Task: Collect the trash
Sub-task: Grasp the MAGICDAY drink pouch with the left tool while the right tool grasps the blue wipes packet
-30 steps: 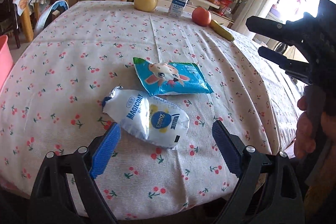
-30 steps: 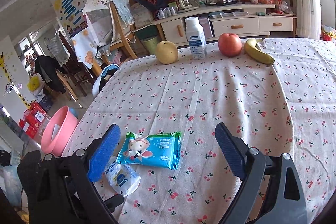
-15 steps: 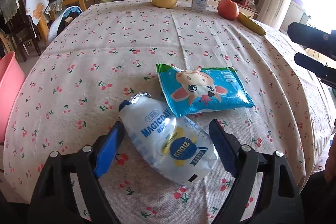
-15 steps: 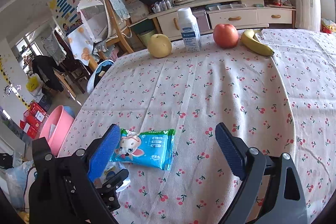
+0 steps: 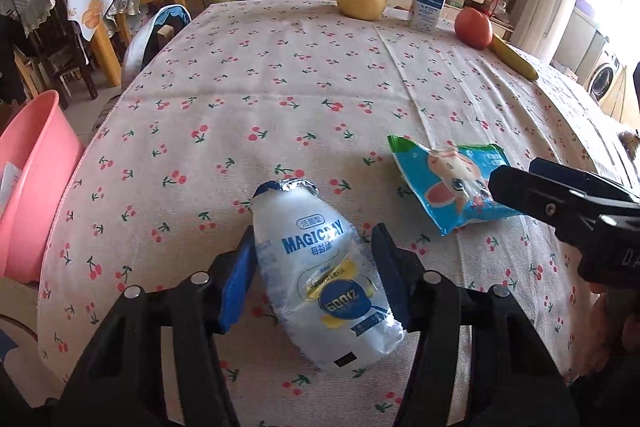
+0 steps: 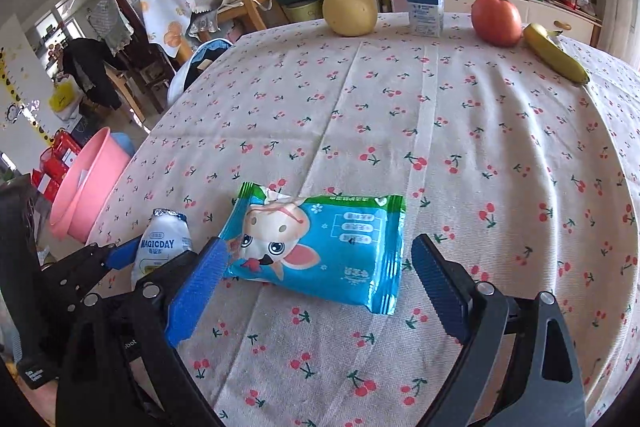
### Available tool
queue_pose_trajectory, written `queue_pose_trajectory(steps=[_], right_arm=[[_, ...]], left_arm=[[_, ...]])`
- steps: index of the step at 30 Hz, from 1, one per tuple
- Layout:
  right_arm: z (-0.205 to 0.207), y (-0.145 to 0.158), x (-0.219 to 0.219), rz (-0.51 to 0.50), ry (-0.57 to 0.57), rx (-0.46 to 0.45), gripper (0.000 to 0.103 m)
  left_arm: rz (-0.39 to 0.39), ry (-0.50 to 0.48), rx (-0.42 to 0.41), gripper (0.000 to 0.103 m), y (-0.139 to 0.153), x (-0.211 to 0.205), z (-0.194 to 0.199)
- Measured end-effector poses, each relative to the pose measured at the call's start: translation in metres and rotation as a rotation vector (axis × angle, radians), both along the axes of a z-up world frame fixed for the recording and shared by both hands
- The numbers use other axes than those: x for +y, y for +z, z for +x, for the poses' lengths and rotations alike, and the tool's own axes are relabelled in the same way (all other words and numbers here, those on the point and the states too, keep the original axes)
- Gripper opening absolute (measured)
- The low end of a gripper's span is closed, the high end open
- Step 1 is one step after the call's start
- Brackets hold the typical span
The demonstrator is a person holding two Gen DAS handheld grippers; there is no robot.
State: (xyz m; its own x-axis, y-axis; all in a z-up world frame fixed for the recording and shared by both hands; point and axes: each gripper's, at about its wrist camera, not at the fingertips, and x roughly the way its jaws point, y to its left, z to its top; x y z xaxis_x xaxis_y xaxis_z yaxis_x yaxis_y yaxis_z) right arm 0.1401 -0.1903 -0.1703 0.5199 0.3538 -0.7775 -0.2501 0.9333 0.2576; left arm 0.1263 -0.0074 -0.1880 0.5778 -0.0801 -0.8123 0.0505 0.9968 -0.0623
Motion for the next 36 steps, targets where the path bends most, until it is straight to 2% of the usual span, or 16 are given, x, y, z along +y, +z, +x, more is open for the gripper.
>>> queue_pose_trajectory(steps=[4, 8, 11, 13, 17, 21, 23, 25, 36], right_arm=[[0.009, -0.009, 0.011, -0.015, 0.009, 0.017, 0.094], [0.013, -0.012, 0.022, -0.084, 0.011, -0.004, 0.095], [0.016, -0.014, 0.029, -0.137, 0.015, -0.024, 0.096], [0.017, -0.016, 0.032, -0.157, 0.018, -0.031, 0.098], [0.021, -0.02, 0.034, -0.187, 0.025, -0.039, 0.098], [0.024, -0.021, 0.035, -0.208, 0.025, -0.035, 0.099], [0.024, -0.02, 0.035, -0.22, 0.028, -0.035, 0.099], [0.024, -0.02, 0.034, -0.224, 0.034, -0.033, 0.099], [0.023, -0.022, 0.027, -0.205, 0.037, -0.003, 0.099]], left_arm=[[-0.032, 0.004, 0.009, 0.058, -0.001, 0.01, 0.002], [-0.041, -0.02, 0.014, 0.059, -0.001, 0.013, 0.002], [-0.025, -0.039, 0.018, 0.065, -0.001, 0.011, 0.001], [-0.003, -0.032, 0.029, 0.079, -0.003, 0.012, -0.001], [0.044, -0.042, 0.02, 0.079, -0.005, 0.01, -0.004], [0.09, -0.047, 0.008, 0.079, -0.006, 0.007, -0.006], [0.086, -0.044, 0.006, 0.077, -0.006, 0.008, -0.006], [0.086, -0.043, -0.007, 0.066, -0.004, 0.009, -0.006], [0.056, -0.069, -0.016, 0.061, -0.002, 0.007, -0.003]])
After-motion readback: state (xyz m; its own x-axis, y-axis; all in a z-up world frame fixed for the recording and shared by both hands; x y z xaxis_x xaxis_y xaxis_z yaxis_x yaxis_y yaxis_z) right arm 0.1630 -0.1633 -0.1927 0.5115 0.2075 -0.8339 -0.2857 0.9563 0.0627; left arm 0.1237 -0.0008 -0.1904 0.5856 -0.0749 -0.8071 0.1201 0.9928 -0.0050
